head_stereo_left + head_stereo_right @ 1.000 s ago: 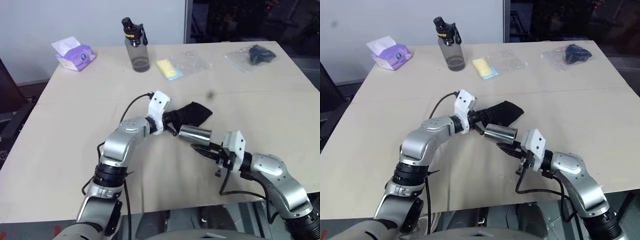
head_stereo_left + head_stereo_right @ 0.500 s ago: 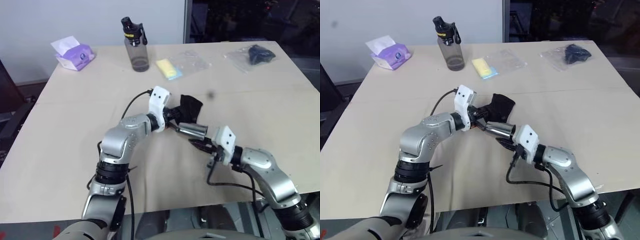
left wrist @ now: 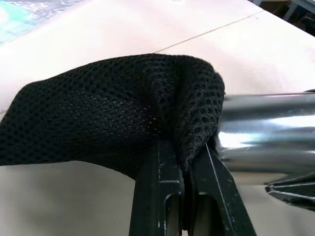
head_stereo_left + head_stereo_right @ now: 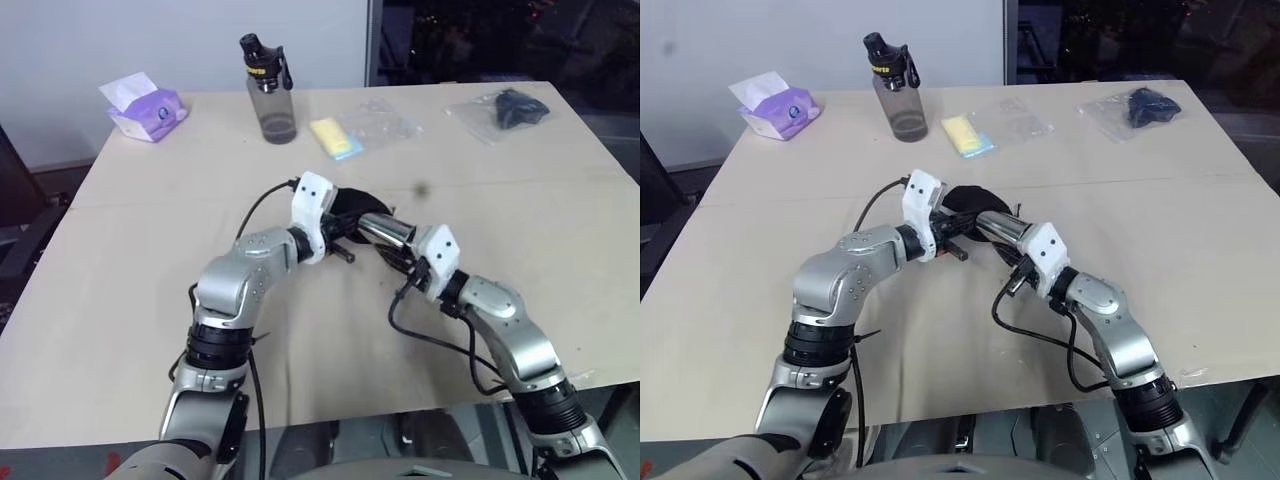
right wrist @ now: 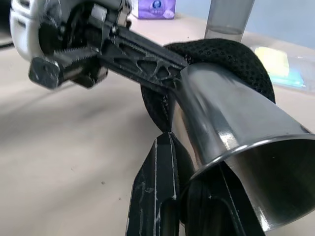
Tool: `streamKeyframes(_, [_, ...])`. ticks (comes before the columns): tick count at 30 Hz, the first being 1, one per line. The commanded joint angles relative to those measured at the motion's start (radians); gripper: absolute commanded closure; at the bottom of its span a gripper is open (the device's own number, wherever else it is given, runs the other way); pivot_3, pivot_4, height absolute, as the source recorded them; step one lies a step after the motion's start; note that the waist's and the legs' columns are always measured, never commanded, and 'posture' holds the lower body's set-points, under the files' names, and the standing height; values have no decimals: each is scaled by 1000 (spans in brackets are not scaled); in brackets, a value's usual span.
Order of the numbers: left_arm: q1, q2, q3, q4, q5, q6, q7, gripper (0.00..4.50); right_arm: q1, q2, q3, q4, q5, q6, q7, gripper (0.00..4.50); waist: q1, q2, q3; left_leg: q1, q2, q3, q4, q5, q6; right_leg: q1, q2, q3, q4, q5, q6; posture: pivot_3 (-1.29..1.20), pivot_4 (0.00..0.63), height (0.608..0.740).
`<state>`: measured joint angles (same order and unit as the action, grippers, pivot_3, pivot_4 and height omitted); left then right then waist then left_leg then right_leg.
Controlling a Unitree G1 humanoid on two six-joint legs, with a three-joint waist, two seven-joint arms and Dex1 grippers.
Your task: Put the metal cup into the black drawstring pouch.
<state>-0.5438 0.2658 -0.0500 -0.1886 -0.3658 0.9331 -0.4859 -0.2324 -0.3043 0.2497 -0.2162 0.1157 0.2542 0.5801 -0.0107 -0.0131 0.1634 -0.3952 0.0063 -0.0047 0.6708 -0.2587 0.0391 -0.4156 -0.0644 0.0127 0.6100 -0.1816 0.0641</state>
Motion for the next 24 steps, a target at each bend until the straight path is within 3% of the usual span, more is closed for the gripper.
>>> streamKeyframes(1, [-14,-14,-15,-46,-33,0,-14,4500,-32,-17,40,7,-61,-51,10,4444,0,0,0,0,0,0,0,0,0,0,0,0,0,0,0,0,150,740])
streamKeyframes(7, [-12,-18,-19,-57,-42,10,-11,4500,-85,-22,59,84,-157,-90,-26,4444,-1,0,0,0,0,1,0,0,0,0,0,0,0,0,0,0,150,740])
streamKeyframes(10, [-4,-11,-34,-65,-43,8,-13,4500,-108,43,23,110,-128,-64,-72,4444,-3,0,0,0,0,0,0,0,-1,0,0,0,0,0,0,0,150,740])
streamKeyframes(18, [17,-8,-59,-95,-55,12,-25,4500,-166,340,-193,100,207,93,-160,4444,-3,0,0,0,0,-4,-1,0,-1,0,0,0,0,2,3,0,150,740])
streamKeyframes(24, [34,2,-43,-104,-62,13,-27,4500,-158,443,-382,71,526,190,-170,4444,-1,0,1,-1,0,-4,-1,0,-1,-1,0,0,0,3,3,0,150,740])
